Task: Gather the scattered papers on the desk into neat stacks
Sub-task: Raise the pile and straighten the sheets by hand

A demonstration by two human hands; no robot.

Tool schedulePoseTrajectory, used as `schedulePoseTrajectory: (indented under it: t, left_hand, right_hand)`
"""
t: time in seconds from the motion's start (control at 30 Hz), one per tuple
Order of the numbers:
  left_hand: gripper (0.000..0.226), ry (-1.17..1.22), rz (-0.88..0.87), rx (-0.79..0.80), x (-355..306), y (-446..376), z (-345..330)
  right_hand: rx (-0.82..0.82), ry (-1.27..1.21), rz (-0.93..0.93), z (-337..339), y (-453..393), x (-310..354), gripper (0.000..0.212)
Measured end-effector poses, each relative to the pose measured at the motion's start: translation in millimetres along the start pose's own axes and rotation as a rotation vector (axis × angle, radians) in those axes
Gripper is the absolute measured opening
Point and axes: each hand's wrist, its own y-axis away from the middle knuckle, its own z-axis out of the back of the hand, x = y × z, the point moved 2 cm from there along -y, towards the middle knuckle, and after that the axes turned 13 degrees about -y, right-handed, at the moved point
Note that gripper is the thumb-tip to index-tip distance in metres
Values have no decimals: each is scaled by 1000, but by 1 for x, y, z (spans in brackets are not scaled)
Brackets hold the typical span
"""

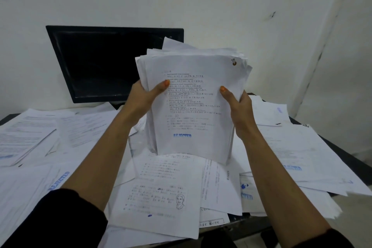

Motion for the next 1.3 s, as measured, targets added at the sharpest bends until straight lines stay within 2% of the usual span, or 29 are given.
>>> schedulePoseTrajectory:
  t: [0.07, 0.17, 0.23, 0.33, 0.47, 0.6, 0.8, 0.9, 1.0, 1.17, 1.3]
  left_hand:
    - [44, 22, 89, 47, 13, 6, -6]
    - [75, 78, 175, 162, 36, 19, -14]
    - [87, 88, 197, 208, 42, 23, -17]
    - [94, 27, 165, 120, 32, 17, -13]
    - [65, 14, -59, -101, -6, 4, -3]
    - [54, -36, -150, -70, -29, -7, -8]
    - [47, -3, -142, -150, -24, -12, -8]
    - [48, 35, -52, -47, -6, -5, -13]
    - [45, 40, 64, 50, 16, 4, -20]
    - [26, 124, 9, -15, 12, 3, -24]
    - [27, 207, -23, -47, -2, -5, -23]
  right_hand:
    - [5, 0, -17, 3, 1, -2, 48]
    - [28, -33, -2, 3, 2, 2, 48]
    - [50, -52, 30, 2, 1, 8, 46]
    - [44, -38, 87, -3, -3, 17, 45]
    - [32, -32, 116, -5, -8, 22, 46]
    - [108, -34, 81, -12, -7, 25, 41]
    - [122, -58, 45, -1, -9, 20, 44]
    - [132, -20, -53, 9, -4, 3, 47]
    - [98, -19, -112, 14, 1, -8, 39]
    - [52, -44, -4, 4, -1, 8, 21]
    - [135, -118, 27, -2, -6, 31, 24]
